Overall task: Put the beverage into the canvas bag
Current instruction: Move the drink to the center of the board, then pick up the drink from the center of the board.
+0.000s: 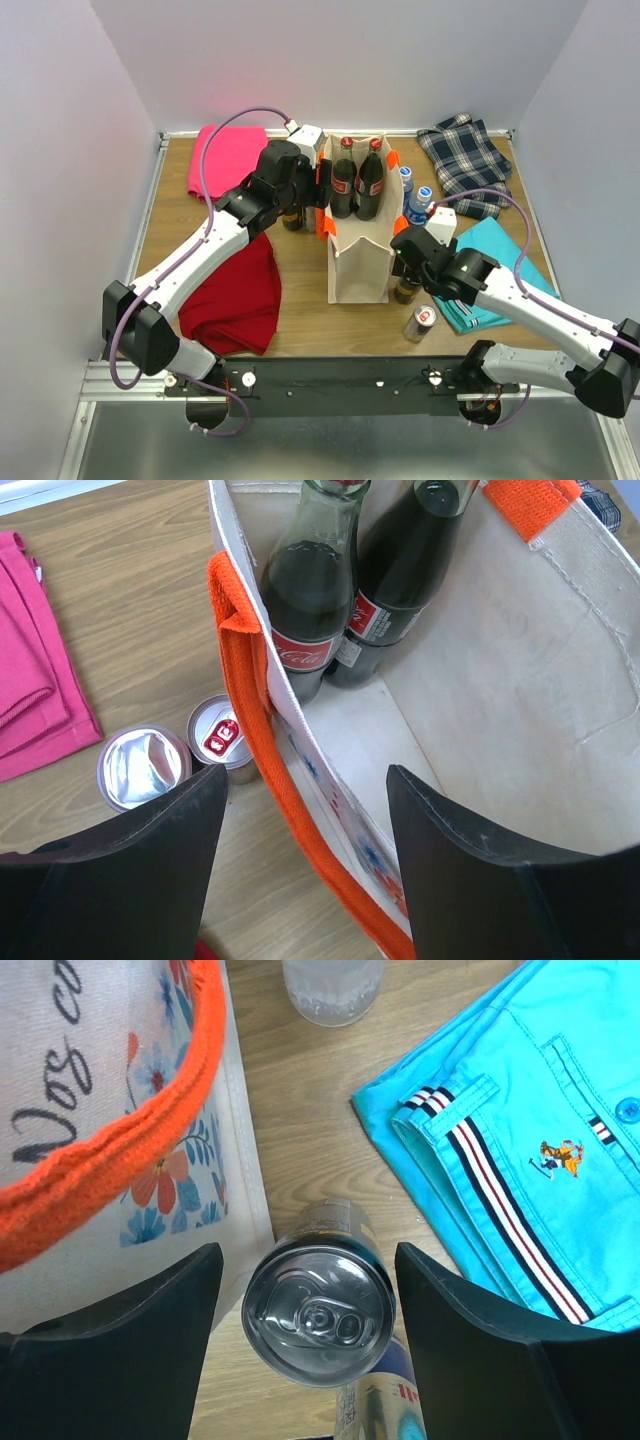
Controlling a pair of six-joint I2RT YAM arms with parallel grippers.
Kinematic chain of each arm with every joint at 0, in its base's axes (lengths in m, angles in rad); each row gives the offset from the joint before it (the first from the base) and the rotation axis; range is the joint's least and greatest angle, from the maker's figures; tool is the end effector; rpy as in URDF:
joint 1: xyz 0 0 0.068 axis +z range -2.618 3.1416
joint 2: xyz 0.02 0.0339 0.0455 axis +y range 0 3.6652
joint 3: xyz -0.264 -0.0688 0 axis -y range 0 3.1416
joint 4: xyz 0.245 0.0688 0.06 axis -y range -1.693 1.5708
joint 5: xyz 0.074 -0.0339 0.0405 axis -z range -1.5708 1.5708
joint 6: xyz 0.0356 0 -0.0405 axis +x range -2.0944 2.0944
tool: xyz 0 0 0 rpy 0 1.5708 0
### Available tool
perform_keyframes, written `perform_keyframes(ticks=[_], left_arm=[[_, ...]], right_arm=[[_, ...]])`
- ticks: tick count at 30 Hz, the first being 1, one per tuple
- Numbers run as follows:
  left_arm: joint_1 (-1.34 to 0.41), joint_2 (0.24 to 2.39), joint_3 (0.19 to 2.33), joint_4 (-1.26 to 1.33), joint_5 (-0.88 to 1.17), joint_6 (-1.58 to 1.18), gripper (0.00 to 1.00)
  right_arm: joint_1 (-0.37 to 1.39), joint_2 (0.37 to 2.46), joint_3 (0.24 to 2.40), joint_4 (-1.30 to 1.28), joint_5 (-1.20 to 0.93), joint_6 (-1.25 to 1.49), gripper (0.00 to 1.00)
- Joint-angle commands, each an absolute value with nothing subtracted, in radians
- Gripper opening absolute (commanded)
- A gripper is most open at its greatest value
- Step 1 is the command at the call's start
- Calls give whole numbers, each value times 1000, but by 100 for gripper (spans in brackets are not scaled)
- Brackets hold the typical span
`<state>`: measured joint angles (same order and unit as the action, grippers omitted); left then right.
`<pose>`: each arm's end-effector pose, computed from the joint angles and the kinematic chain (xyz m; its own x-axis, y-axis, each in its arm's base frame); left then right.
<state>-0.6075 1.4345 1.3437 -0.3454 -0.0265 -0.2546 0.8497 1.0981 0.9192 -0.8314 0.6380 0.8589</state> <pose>0.2739 -0.1892 0.3663 -0.4745 0.0232 -0.8800 0.4458 0.8683 -0.2174 0.1520 0.1408 0.2771 -0.6638 0.1660 -0.7292 0.1658 0.9835 0.0729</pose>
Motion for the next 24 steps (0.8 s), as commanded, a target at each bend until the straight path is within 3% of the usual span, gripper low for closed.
perform_keyframes(ticks=[1, 16, 24], left_arm=[[-601, 1411, 1333, -330, -41, -244, 74], [-601, 1416, 1333, -327, -40, -247, 74], [-601, 1413, 1331, -328, -40, -247, 74]], right_arm=[[853, 1068, 963, -853, 641, 857, 78], [853, 1058, 913, -904, 541, 897, 78], [853, 1084, 893, -922, 545, 917, 72]])
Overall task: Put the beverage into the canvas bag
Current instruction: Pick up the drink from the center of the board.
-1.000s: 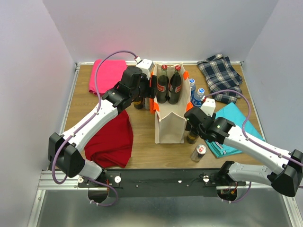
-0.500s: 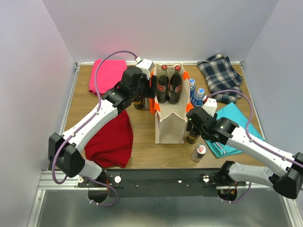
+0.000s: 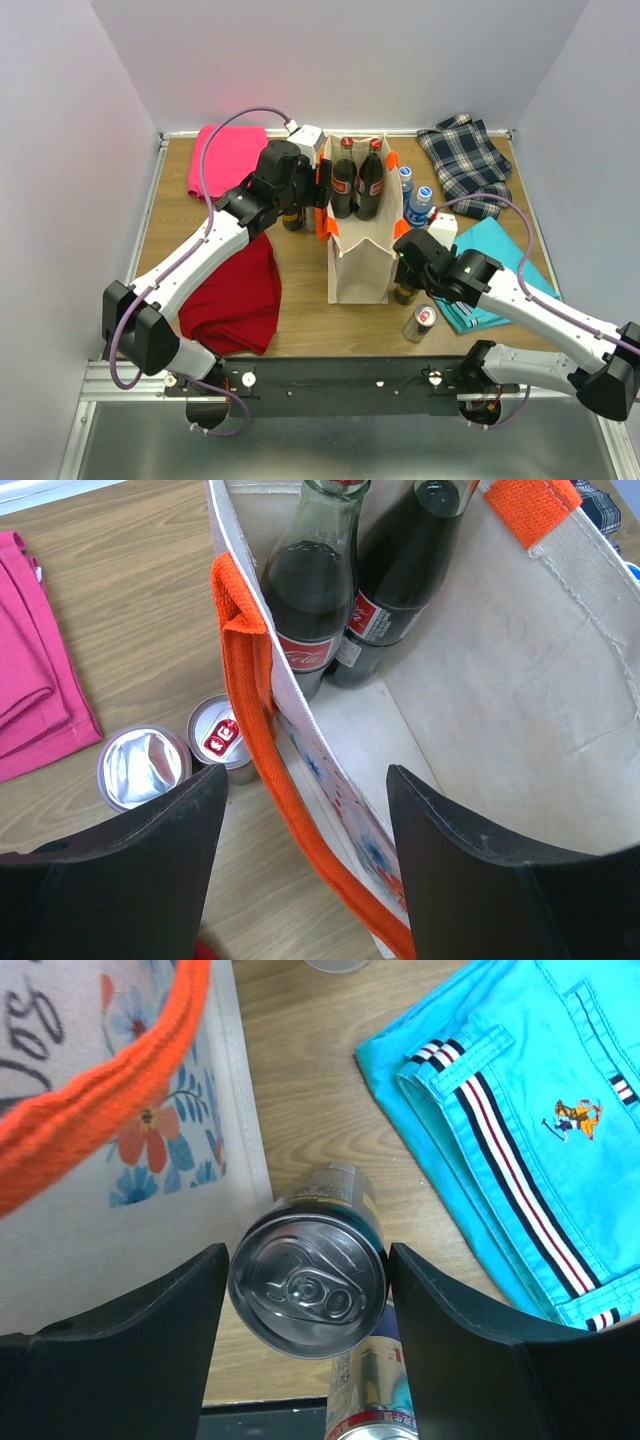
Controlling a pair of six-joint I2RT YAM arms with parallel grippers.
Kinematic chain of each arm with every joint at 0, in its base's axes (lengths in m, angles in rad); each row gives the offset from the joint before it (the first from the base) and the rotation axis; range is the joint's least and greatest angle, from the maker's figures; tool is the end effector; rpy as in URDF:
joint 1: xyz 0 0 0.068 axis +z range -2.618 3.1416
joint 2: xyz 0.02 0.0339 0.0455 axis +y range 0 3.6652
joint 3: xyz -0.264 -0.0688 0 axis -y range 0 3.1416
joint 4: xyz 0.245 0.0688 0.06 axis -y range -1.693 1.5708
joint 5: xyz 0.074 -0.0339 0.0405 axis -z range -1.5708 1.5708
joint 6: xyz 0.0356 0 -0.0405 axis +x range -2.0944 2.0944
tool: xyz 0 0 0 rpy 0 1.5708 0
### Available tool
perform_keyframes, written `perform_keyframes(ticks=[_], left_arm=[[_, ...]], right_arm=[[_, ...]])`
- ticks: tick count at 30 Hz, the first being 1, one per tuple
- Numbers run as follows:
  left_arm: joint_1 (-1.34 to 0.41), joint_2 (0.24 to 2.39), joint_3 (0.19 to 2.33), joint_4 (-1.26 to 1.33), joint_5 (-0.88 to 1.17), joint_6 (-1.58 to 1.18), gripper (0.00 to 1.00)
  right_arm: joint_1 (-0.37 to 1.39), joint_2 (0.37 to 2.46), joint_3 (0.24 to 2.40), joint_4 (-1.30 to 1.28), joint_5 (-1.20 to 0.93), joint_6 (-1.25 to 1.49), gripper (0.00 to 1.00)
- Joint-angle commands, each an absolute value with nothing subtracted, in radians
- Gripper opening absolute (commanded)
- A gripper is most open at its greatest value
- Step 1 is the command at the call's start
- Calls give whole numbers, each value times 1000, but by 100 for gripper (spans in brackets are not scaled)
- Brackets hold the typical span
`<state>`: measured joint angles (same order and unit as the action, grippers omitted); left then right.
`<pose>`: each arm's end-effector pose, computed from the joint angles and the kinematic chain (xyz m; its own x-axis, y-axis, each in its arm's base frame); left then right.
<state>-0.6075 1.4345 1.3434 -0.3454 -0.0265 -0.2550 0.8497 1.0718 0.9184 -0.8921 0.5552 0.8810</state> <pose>0.2739 -0.1892 0.3662 -0.4749 0.0230 -0.8798 0.4455 0.8684 -0.2178 0.1443 0.1358 0.2770 -0.7212 0.1724 -0.6709 0.1455 0.9846 0.0966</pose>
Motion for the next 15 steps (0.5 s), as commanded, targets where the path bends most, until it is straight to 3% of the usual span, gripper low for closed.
perform_keyframes(ticks=[1, 3, 6, 7, 11, 15], left_arm=[[-600, 1414, 1330, -327, -40, -247, 74], [-601, 1413, 1330, -328, -41, -247, 74], [-601, 1413, 1330, -328, -41, -245, 74], [-600, 1411, 1328, -328, -41, -248, 74], [-601, 1411, 1328, -328, -41, -247, 74], [-601, 1410, 1328, -330, -41, -247, 74]], right_arm=[[853, 1086, 891, -923, 549, 923, 71], [853, 1092, 896, -930, 554, 928, 67], [853, 1094, 910, -937, 563, 933, 50], [853, 1092, 913, -939, 569, 933, 36], [853, 1089, 926, -943, 575, 930, 4], [853, 1092, 949, -939, 583, 916, 1]])
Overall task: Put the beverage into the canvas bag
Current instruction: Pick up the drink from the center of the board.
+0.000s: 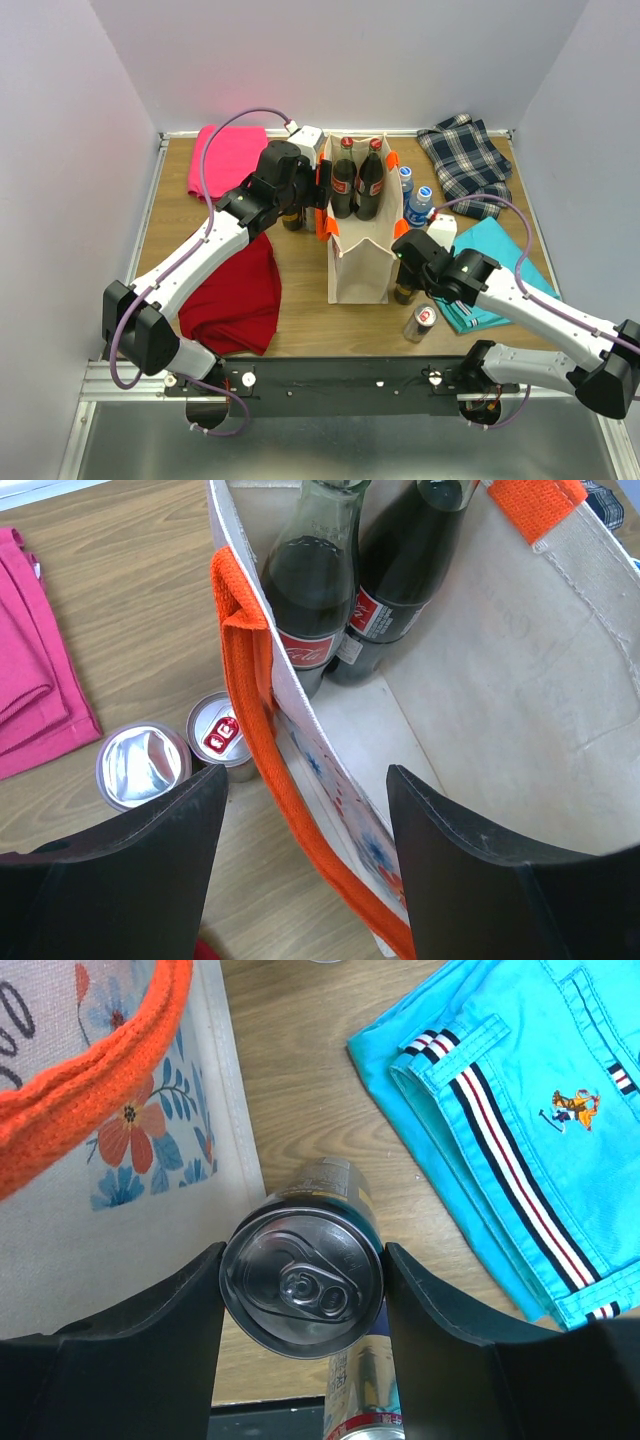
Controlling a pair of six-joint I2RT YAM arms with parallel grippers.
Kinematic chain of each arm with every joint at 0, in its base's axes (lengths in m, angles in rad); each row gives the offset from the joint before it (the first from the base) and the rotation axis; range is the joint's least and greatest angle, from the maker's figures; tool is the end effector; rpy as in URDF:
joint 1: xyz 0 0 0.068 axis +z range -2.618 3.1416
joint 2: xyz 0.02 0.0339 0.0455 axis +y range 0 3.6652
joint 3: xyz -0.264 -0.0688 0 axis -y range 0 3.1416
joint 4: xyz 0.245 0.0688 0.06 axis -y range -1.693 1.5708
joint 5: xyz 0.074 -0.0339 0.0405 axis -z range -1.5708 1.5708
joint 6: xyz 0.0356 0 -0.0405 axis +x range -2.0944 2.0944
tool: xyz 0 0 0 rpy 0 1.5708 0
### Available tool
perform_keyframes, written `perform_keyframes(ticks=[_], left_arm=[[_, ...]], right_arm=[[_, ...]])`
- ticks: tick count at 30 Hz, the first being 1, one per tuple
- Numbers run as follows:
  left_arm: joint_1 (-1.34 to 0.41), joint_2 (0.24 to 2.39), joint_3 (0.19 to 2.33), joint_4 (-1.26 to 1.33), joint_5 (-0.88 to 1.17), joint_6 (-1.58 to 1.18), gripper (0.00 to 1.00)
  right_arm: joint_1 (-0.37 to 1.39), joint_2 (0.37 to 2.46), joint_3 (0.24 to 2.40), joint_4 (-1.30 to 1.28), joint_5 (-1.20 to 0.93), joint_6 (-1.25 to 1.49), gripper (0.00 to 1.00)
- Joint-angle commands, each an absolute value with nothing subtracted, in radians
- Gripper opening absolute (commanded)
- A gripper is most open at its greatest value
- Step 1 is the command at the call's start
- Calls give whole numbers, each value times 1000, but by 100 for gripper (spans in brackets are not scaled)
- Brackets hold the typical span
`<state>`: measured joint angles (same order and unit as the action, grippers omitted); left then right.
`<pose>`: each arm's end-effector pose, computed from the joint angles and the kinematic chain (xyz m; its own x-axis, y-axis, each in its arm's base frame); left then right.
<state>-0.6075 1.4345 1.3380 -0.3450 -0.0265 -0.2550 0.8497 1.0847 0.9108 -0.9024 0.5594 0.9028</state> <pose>0.2738 -0.1892 0.3643 -0.4785 0.0255 -0.8777 0.4446 0.8690 -0.2171 0.1448 0.1361 0.2719 -0.7292 0.1783 -0.6607 0.1649 0.9828 0.0832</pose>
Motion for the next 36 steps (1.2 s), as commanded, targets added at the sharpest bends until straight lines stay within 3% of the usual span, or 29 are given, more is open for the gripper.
perform_keyframes(ticks=[1, 36], left_arm=[[-600, 1408, 1328, -330, -41, -247, 74], [-600, 1350, 1330, -385, 32, -248, 71]], right_arm=[[853, 1091, 957, -939, 589, 913, 1], [853, 1115, 1453, -1236, 870, 861, 1]])
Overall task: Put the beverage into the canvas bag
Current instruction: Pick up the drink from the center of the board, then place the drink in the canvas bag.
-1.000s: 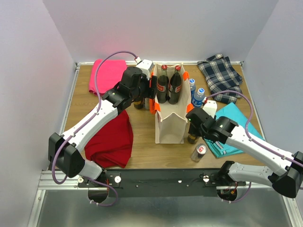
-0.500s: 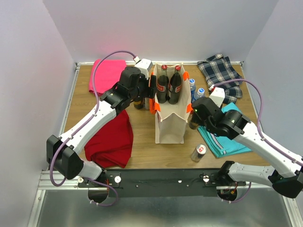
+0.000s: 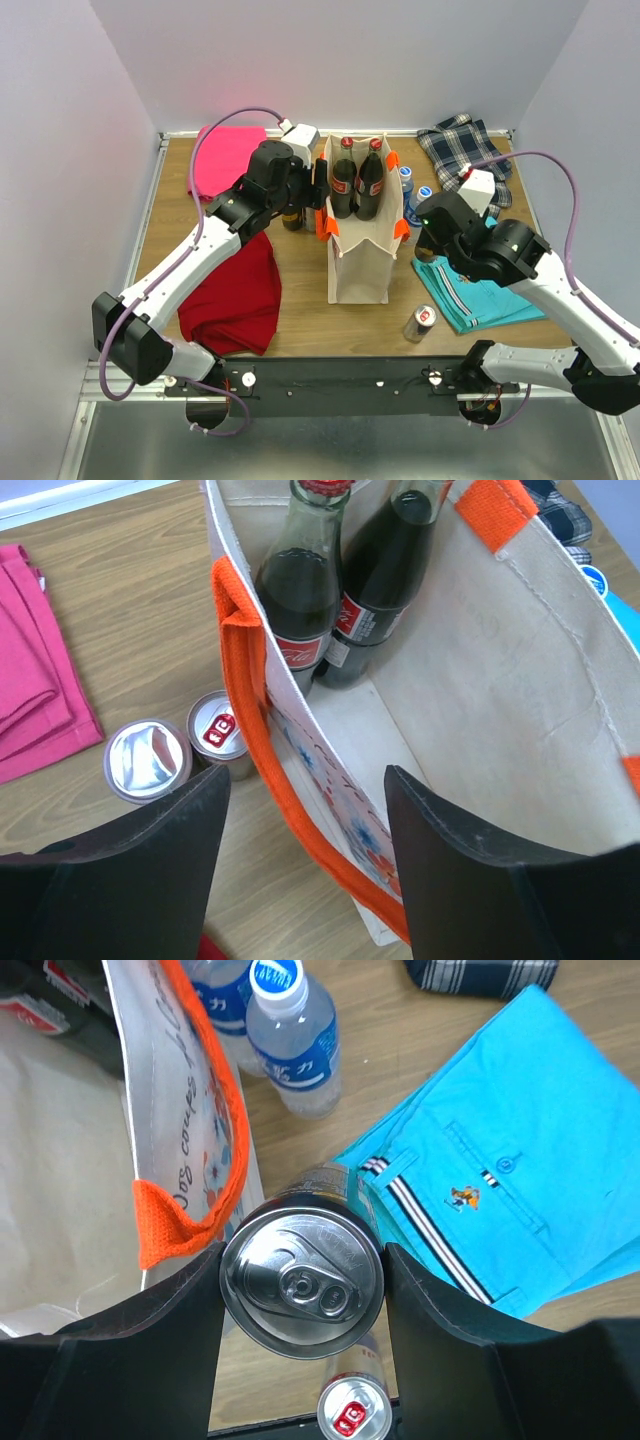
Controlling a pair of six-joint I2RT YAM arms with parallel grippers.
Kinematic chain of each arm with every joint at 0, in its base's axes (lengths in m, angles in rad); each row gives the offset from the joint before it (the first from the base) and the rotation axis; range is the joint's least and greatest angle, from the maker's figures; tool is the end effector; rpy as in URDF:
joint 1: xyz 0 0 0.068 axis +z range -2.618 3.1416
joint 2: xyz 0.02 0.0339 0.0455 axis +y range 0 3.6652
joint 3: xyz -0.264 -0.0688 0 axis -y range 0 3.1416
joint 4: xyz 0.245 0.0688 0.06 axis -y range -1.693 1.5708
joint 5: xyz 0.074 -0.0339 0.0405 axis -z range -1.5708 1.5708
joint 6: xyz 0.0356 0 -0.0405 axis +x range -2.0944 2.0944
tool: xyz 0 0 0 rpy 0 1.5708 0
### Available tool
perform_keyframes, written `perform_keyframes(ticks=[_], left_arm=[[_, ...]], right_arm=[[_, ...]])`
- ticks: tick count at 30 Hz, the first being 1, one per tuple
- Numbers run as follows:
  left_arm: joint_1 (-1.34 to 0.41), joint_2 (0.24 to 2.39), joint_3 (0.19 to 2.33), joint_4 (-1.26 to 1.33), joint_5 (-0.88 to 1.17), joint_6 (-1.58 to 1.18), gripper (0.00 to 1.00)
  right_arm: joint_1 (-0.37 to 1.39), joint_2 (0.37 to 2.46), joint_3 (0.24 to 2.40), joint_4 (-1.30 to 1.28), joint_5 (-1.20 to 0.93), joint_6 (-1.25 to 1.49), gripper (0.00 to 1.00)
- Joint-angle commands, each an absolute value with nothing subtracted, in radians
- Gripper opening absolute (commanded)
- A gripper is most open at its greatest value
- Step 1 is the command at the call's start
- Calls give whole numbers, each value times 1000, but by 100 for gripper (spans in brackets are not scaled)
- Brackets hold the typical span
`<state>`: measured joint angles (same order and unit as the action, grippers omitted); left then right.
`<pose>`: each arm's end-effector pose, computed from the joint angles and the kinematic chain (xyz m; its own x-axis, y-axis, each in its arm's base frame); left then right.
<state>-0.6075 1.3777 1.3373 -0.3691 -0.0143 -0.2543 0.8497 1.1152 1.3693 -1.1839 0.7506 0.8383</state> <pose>0.2607 -0.1806 0.3790 -0.4573 0.0115 -0.8892 0.4597 0.8590 -0.2253 0.1408 0.1235 0.3901 -0.5620 0.1842 -0.8064 0.2062 0.9753 0.0790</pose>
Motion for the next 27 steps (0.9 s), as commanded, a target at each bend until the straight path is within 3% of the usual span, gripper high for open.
perform_keyframes(ticks=[1, 9, 27], left_arm=[[-600, 1351, 1330, -384, 38, -250, 70], [-601, 1381, 1327, -357, 84, -276, 61], [-601, 1442, 1338, -357, 83, -287, 51]], right_arm=[[853, 1115, 1466, -1244, 877, 861, 1], [853, 1114, 1543, -1292, 933, 864, 1], [853, 1170, 1690, -1227, 982, 729, 1]])
